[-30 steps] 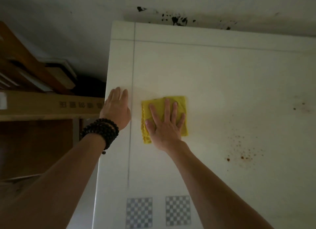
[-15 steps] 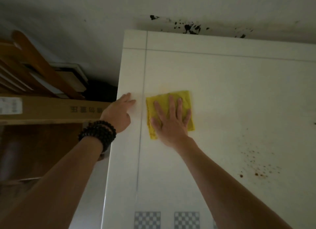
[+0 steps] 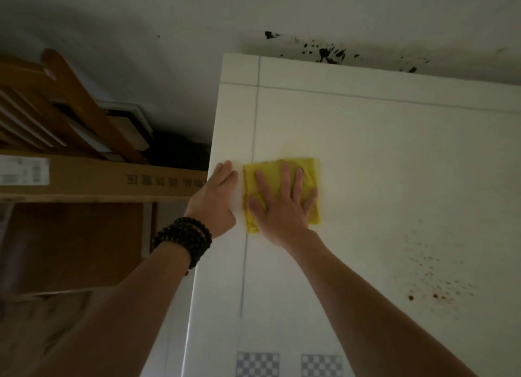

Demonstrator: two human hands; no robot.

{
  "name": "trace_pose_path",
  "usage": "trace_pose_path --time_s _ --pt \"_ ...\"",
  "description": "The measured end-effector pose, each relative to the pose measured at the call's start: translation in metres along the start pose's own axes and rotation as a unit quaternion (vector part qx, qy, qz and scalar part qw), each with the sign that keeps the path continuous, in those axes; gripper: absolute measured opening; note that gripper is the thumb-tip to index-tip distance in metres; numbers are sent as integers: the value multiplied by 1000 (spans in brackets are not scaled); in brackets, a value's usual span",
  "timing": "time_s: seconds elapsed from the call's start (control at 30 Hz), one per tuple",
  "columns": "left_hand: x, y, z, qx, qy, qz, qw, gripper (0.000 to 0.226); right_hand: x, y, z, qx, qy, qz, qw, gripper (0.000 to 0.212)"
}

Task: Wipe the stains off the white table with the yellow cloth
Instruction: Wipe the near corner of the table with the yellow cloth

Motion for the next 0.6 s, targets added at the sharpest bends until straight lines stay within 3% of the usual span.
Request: trace_pose_path --time_s 0.2,0.3,0.47,0.6 --pt "-6 2 -2 -30 -27 19 999 82 -20 -3 -51 -21 8 10 1000 63" --pt "-2 5 1 -38 -42 -2 998 83 -15 -3 -26 -27 19 -13 999 62" --pt "4 33 -3 -26 -34 -67 997 84 14 23 64 42 13 -8 999 62" --pt "5 68 -26 32 -75 -140 987 101 -4 49 41 61 32 -17 998 64"
Point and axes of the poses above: each hand's wrist, its own z-axis away from the middle knuckle, its own x-axis out of the palm, y = z × x, the point moved 1 cm from there along -z, towards the middle knuckle, and after that the axes turned 9 degrees about -x, right-handed, at the moved point
